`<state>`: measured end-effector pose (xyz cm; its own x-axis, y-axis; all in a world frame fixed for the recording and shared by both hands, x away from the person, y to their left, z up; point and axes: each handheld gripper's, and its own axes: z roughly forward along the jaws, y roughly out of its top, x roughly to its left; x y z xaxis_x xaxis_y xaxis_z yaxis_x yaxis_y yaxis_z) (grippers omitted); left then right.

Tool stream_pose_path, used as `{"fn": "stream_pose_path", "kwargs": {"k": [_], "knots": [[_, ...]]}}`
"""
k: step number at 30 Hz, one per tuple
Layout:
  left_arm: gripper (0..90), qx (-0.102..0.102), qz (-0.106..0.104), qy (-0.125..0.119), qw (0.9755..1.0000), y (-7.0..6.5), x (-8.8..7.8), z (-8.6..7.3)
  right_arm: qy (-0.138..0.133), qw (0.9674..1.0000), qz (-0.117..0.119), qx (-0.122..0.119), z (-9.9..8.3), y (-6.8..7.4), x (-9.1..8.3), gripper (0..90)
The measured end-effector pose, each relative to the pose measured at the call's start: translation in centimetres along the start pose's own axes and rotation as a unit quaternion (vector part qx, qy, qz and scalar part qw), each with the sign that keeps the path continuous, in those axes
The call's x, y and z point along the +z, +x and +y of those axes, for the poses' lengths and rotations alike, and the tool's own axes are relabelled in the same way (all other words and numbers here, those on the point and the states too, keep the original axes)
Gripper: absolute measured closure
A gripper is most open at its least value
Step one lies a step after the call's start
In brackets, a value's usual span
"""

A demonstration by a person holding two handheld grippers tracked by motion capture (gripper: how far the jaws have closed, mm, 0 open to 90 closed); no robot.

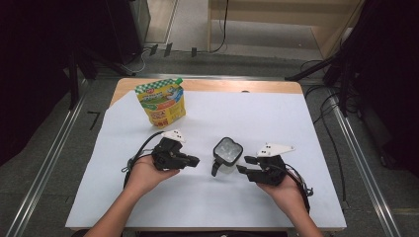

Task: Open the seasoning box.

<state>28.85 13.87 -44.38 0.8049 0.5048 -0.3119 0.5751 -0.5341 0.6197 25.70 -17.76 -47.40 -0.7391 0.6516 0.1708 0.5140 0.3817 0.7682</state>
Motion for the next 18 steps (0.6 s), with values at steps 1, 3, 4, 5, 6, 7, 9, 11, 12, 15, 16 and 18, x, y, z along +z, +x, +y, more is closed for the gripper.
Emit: {"fn": "stream_pose_path", "kwargs": {"k": [1, 3, 4, 5, 6, 7, 9, 11, 12, 15, 16, 18], "knots": [[88.9, 0.003, 0.0, 0.006, 1.0, 0.1, 0.1, 0.3, -0.001, 1.0, 0.001, 0.0, 0.0, -0.1, -0.1, 61.0], [90.0, 0.005, -0.004, 0.009, 0.9999, 0.2, 0.2, 0.7, -0.005, 0.9999, 0.01, 0.01, 0.0, -0.2, -0.3, 66.6], [90.0, 0.003, -0.008, 0.009, 0.9999, 0.3, 0.3, 0.9, -0.002, 0.9998, 0.007, 0.017, 0.0, -0.3, -0.4, 71.3], [90.0, 0.005, -0.01, 0.011, 0.9999, 0.4, 0.4, 1.0, -0.001, 0.9998, 0.006, 0.02, -0.1, -0.5, -0.5, 75.1], [90.0, 0.005, -0.014, 0.016, 0.9998, 0.5, 0.7, 1.2, 0.0, 0.9997, 0.005, 0.023, -0.1, -0.6, -0.6, 79.1], [90.0, 0.007, -0.022, 0.026, 0.9994, 0.7, 1.0, 1.3, -0.001, 0.9997, 0.002, 0.025, -0.1, -0.7, -0.6, 83.2], [90.0, 0.007, -0.031, 0.026, 0.9992, 1.0, 1.4, 1.5, 0.0, 0.9997, -0.002, 0.023, -0.2, -0.8, -0.7, 89.6], [90.0, 0.005, -0.028, 0.021, 0.9994, 1.2, 1.7, 1.6, 0.001, 0.9996, -0.005, 0.028, -0.1, -0.8, -0.7, 90.0], [90.0, 0.01, -0.023, 0.025, 0.9994, 1.2, 1.9, 1.6, 0.0, 0.9996, -0.006, 0.028, 0.0, -0.8, -0.7, 90.0], [90.0, 0.021, -0.014, 0.025, 0.9994, 0.7, 2.2, 1.2, -0.004, 0.9995, -0.008, 0.029, 0.0, -0.9, -0.3, 90.0], [90.0, 0.017, -0.016, 0.024, 0.9994, 0.6, 2.4, 1.1, -0.001, 0.9994, -0.006, 0.034, 0.1, -0.9, -0.1, 90.0], [90.0, 0.013, -0.014, 0.026, 0.9995, 0.3, 2.7, 1.0, 0.0, 0.9992, -0.003, 0.041, 0.2, -0.9, 0.3, 90.0]]}}
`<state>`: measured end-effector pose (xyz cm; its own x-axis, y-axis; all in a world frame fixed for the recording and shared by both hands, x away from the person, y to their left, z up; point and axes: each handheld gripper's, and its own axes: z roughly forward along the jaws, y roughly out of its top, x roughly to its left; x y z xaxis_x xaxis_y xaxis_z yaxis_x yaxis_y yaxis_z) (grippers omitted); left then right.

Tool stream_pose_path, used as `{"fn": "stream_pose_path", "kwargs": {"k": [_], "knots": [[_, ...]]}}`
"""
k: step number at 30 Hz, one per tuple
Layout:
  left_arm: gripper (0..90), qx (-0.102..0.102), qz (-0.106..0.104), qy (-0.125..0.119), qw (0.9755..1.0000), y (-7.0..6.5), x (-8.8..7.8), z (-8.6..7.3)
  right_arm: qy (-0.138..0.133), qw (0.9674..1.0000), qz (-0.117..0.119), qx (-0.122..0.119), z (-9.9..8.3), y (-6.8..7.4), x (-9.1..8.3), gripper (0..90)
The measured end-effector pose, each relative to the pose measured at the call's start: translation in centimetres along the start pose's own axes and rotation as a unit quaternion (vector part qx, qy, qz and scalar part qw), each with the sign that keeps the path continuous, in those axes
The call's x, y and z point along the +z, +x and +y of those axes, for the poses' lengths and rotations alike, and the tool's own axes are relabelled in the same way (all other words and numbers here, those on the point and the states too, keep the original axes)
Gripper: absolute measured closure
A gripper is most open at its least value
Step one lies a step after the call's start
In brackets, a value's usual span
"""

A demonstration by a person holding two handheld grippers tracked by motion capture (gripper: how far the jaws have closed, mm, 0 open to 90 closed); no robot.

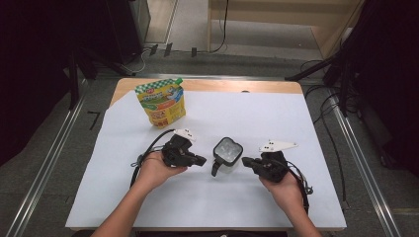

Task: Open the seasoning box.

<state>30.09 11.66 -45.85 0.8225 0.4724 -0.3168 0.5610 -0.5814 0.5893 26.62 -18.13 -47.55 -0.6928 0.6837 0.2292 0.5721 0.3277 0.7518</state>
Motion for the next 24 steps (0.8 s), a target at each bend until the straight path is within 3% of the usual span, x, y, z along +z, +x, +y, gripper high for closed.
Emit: {"fn": "stream_pose_path", "kwargs": {"k": [5, 15, 21, 22, 24], "knots": [[90.0, -0.008, -0.014, -0.008, 0.9998, -0.4, 0.6, 0.2, 0.003, 1.0, -0.003, 0.002, 0.1, 0.4, 0.2, 90.0], [90.0, 0.008, -0.005, -0.01, 0.9999, -1.3, 1.4, 0.5, 0.0, 1.0, -0.006, 0.0, 0.1, 0.6, 0.4, 90.0], [90.0, 0.005, 0.003, -0.009, 0.9999, -1.6, 1.4, 0.5, 0.002, 1.0, -0.009, 0.001, 0.2, 0.6, 0.4, 90.0], [90.0, -0.002, -0.002, -0.009, 0.9999, -1.6, 1.4, 0.5, 0.001, 1.0, -0.01, 0.001, 0.2, 0.6, 0.4, 90.0], [90.0, 0.003, -0.005, -0.008, 1.0, -1.7, 1.6, 0.5, -0.002, 0.9999, -0.012, 0.004, 0.2, 0.6, 0.5, 90.0]]}}
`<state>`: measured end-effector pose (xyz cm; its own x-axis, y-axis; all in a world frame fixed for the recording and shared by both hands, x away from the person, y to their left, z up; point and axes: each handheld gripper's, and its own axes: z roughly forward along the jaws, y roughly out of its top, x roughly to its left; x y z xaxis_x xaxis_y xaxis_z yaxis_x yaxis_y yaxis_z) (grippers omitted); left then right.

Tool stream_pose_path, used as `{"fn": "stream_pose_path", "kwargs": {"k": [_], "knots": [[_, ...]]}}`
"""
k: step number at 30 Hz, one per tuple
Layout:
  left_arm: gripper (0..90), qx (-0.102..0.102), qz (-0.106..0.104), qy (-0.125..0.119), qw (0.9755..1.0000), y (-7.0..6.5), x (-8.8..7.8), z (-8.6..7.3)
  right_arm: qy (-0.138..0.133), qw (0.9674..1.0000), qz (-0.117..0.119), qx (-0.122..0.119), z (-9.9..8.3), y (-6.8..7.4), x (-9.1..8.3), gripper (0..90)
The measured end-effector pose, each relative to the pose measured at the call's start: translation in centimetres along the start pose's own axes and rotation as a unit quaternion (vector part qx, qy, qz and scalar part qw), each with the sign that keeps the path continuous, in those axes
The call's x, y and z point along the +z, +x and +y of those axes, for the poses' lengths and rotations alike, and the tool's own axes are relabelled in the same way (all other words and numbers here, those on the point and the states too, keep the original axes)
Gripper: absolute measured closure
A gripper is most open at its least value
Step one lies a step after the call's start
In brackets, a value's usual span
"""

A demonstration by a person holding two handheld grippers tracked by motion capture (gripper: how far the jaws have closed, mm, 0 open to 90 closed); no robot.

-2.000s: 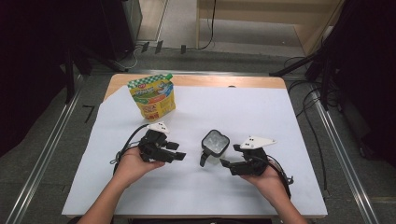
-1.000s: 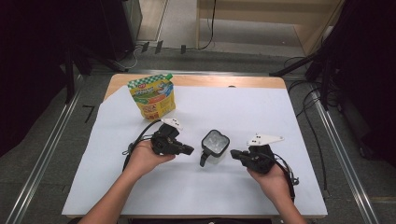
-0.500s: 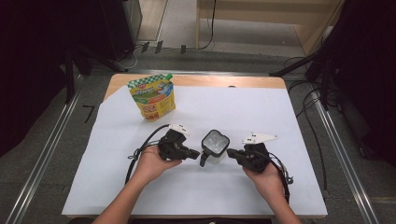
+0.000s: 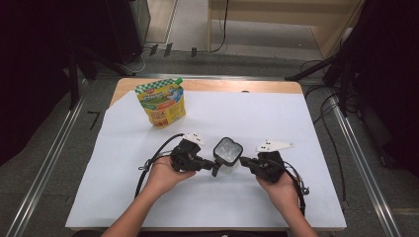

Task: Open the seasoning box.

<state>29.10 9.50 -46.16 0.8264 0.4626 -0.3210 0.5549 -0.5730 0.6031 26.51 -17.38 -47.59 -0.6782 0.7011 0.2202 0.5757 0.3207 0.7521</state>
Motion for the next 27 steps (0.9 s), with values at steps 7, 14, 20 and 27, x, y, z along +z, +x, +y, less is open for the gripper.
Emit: {"fn": "stream_pose_path", "kwargs": {"k": [7, 14, 20, 27], "knots": [[90.0, 0.008, 0.003, -0.001, 1.0, -0.8, 0.4, 0.1, -0.005, 1.0, -0.007, 0.003, 0.1, 0.0, 0.2, 90.0], [90.0, 0.017, 0.003, -0.004, 0.9998, -1.2, 0.7, 0.2, -0.006, 0.9999, -0.014, 0.003, 0.2, -0.1, 0.4, 90.0], [90.0, 0.014, -0.006, -0.006, 0.9999, -1.5, 1.0, 0.3, -0.007, 0.9997, -0.022, 0.004, 0.4, -0.2, 0.7, 90.0], [90.0, 0.016, -0.013, -0.012, 0.9997, -1.9, 1.3, 0.6, -0.011, 0.9995, -0.03, 0.006, 0.6, -0.2, 1.0, 90.0]]}}
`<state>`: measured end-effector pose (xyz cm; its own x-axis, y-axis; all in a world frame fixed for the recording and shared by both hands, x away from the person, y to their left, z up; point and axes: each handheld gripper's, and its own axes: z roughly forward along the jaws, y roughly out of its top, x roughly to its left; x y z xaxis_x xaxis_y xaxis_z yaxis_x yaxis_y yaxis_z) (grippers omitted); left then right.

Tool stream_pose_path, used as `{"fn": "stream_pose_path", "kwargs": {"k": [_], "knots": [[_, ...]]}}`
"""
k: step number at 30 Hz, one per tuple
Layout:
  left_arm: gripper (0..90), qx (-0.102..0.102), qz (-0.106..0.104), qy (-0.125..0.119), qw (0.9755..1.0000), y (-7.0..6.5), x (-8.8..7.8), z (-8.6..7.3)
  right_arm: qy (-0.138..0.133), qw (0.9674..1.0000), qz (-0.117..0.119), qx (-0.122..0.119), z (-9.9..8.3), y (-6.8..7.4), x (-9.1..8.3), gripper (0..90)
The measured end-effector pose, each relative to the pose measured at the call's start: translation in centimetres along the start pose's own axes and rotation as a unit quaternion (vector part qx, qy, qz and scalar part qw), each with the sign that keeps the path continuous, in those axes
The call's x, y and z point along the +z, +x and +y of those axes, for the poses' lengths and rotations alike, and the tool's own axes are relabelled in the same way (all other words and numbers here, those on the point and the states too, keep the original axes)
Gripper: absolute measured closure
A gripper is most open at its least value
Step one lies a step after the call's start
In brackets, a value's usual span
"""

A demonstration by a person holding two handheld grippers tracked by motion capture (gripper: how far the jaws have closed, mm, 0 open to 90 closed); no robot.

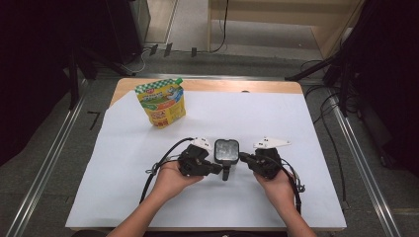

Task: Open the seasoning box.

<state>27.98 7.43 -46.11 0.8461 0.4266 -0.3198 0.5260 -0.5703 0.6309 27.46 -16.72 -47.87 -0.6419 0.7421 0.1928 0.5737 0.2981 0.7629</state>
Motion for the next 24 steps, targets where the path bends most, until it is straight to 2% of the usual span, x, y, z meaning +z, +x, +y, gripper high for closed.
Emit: {"fn": "stream_pose_path", "kwargs": {"k": [5, 8, 9, 11, 14, 17, 24], "knots": [[90.0, 0.002, -0.007, -0.001, 1.0, -0.2, 0.4, 0.2, -0.005, 0.9999, 0.001, -0.01, 0.1, -0.2, 0.2, 90.0], [90.0, 0.004, -0.013, -0.002, 0.9999, -0.4, 0.7, 0.3, -0.001, 0.9999, -0.003, -0.01, 0.0, -0.3, 0.3, 90.0], [89.6, 0.004, -0.011, 0.001, 0.9999, -0.4, 0.8, 0.3, 0.001, 0.9999, 0.003, -0.012, 0.0, -0.4, 0.2, 90.0], [88.2, 0.003, -0.018, 0.001, 0.9998, -0.5, 0.5, 0.3, -0.001, 0.9999, 0.001, -0.015, 0.0, -0.4, -0.2, 90.0], [87.2, 0.005, -0.016, -0.002, 0.9999, -0.6, -0.1, 0.4, 0.0, 0.9998, 0.006, -0.017, -0.1, -0.3, -0.8, 90.0], [87.0, -0.002, -0.018, -0.004, 0.9998, -0.4, -1.0, 0.4, 0.002, 0.9998, 0.011, -0.016, -0.3, 0.0, -1.2, 90.0], [82.7, 0.009, -0.011, 0.002, 0.9999, -0.3, -2.1, 0.2, 0.009, 0.9996, 0.019, -0.017, -0.6, 0.9, -2.2, 90.0]]}}
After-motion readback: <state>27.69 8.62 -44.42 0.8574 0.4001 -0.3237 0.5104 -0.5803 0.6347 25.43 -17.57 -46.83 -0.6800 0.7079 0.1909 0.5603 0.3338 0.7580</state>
